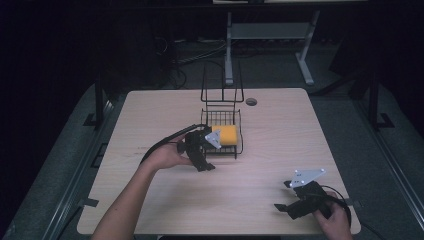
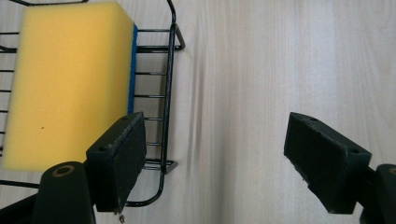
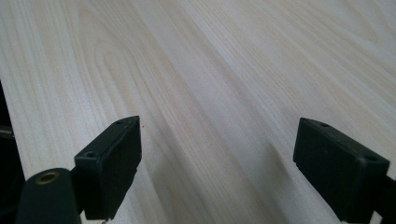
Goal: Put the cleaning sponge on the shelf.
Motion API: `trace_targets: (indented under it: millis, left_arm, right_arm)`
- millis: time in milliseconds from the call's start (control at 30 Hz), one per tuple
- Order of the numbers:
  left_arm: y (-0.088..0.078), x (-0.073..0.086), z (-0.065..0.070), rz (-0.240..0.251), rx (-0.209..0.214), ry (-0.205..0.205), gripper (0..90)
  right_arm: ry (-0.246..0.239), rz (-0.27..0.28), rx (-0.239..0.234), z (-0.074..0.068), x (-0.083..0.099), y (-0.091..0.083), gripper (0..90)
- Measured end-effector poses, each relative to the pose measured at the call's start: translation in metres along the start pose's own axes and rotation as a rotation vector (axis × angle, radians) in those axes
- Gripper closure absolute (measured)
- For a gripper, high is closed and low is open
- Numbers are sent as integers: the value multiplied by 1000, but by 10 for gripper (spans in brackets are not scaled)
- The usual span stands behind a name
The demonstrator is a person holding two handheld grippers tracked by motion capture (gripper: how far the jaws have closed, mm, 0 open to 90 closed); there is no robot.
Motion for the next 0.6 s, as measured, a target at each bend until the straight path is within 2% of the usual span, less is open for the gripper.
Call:
trace_targets:
  millis: [100, 167, 333, 433, 600]
  left_arm:
    - [-1, 6, 4, 1, 0, -9, 206]
    - [0, 10, 6, -21, -2, -11, 206]
    - [-2, 15, 11, 7, -1, -14, 207]
    - [-2, 20, 13, -14, -3, -19, 205]
    - [-7, 23, 18, 14, -12, -20, 204]
  right_arm:
    - [-2, -2, 2, 0, 0, 1, 150]
    - [-3, -5, 1, 0, 0, 1, 149]
    - [-8, -10, 3, -2, 1, 2, 149]
    - [-6, -13, 0, -3, 1, 2, 149]
    - [-12, -13, 1, -4, 0, 3, 149]
Point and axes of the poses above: each handheld gripper's, and its own axes: y roughly forward along the jaws, x roughly out of its underside, z roughly to its right, the point moved 9 cm from there along y, roughly forward along the jaws, and after that the axes turned 13 degrees about -y, right-handed, at the moved point
